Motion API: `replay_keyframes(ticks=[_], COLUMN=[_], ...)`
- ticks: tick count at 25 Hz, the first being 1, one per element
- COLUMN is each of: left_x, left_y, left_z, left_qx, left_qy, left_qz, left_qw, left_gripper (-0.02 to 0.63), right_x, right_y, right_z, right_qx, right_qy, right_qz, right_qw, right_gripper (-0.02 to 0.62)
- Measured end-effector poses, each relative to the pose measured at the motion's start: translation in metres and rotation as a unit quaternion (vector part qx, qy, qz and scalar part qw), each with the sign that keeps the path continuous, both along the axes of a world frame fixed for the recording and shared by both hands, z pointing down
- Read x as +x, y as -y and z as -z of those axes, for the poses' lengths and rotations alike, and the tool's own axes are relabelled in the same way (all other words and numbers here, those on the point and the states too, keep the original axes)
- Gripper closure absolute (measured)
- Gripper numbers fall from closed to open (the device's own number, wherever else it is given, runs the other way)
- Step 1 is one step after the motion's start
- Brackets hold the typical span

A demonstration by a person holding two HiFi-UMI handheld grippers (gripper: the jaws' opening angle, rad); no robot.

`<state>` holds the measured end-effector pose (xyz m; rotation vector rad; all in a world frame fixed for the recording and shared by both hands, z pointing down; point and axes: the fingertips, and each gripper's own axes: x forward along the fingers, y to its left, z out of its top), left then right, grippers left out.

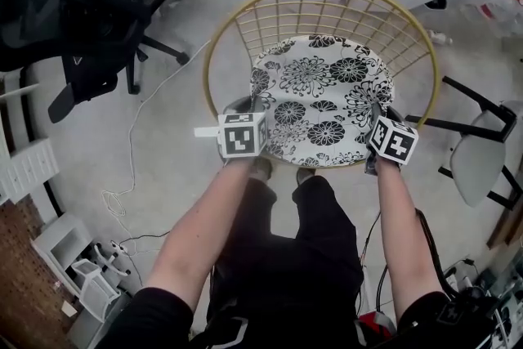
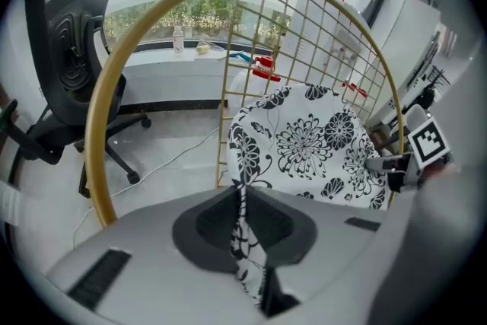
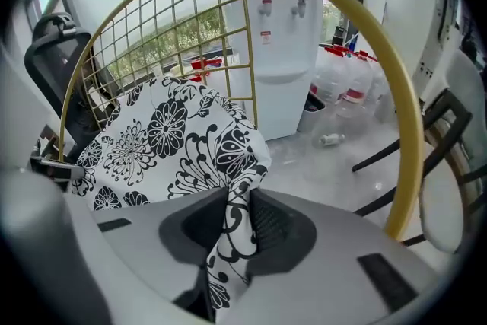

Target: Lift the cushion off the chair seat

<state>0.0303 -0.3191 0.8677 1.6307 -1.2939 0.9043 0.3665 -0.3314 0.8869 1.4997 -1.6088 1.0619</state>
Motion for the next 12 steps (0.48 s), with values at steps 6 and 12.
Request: replay_keyframes(ticks=[6,12], left_x=[0.006,0.012], left_y=[-0.006,-0.015], left_z=[0.024,0.052], left_qx=[0.014,0.028], left_qy=[-0.013,-0.021], left_qz=[-0.007,-0.02], left_qw=[0.9998,0.9992], left_gripper=[0.575,0.577], right_x=[-0.006,-0.017], right_y=[-0.005,-0.012], right_z=[0.026,0.056], right_qx=[0.01,0.022], right_qy=[-0.002,0.003], right_qz=[0.004,0.019], right_qw=[1.0,1.0], right_gripper=[0.521,0.526])
